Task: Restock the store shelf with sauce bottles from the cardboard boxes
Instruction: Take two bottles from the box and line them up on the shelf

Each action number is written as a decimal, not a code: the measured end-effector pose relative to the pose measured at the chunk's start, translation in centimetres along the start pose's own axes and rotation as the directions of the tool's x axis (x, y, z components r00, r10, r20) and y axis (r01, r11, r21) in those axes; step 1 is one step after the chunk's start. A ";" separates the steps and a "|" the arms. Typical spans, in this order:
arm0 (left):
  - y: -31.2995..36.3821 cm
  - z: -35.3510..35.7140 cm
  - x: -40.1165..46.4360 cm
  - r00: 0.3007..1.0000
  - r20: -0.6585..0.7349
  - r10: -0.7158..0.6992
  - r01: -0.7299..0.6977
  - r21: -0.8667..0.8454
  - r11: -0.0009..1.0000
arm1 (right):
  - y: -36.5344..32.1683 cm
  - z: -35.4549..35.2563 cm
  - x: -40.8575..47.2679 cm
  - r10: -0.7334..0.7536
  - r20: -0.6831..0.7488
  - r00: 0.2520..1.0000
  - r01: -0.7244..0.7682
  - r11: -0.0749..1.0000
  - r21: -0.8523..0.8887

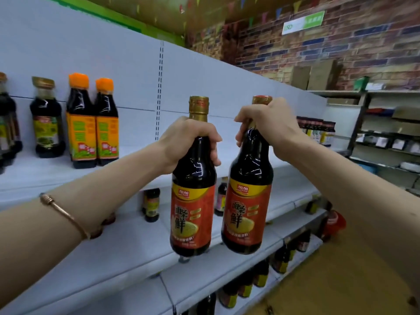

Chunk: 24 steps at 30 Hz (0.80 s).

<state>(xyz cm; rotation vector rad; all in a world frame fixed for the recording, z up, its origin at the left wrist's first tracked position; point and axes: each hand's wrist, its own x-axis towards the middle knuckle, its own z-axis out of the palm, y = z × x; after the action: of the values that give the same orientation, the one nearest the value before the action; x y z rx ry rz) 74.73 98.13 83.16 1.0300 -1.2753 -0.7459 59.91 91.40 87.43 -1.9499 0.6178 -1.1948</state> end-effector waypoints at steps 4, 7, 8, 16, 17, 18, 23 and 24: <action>-0.8 -1.3 7.2 1.000 -0.015 0.003 -0.002 0.032 0.999 | 2.7 0.0 7.2 -0.035 0.030 0.999 0.034 0.999 0.018; -1.2 -2.2 12.2 0.998 -0.055 0.036 -0.034 0.038 0.999 | 4.3 0.0 12.5 -0.093 0.019 0.996 0.091 0.994 0.053; -1.4 -2.6 13.7 0.996 -0.076 0.038 -0.035 0.039 0.999 | 4.8 0.0 14.0 -0.106 0.018 0.994 0.105 0.992 0.075; -4.5 -7.5 21.9 0.965 -0.261 0.035 -0.007 0.106 0.994 | 10.3 3.3 25.4 -0.179 0.138 0.974 0.138 0.955 0.261; -5.0 -8.1 22.8 0.958 -0.285 0.032 0.005 0.129 0.992 | 11.0 4.1 26.7 -0.196 0.162 0.967 0.146 0.950 0.277; -5.5 -8.7 23.8 0.948 -0.315 0.031 0.021 0.160 0.987 | 11.8 4.8 28.2 -0.210 0.189 0.959 0.146 0.942 0.303; -6.7 -12.1 27.1 0.865 -0.501 0.043 0.110 0.272 0.956 | 14.9 8.9 34.9 -0.267 0.330 0.905 0.129 0.913 0.386; -6.9 -12.7 27.5 0.835 -0.548 0.045 0.127 0.271 0.954 | 15.5 9.7 36.1 -0.272 0.363 0.891 0.111 0.907 0.406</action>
<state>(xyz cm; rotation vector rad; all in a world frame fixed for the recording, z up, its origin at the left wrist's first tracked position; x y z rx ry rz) 92.55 73.21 88.03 1.4004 -0.8691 -0.2454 84.50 59.52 91.47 -1.8735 -0.0354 -0.8887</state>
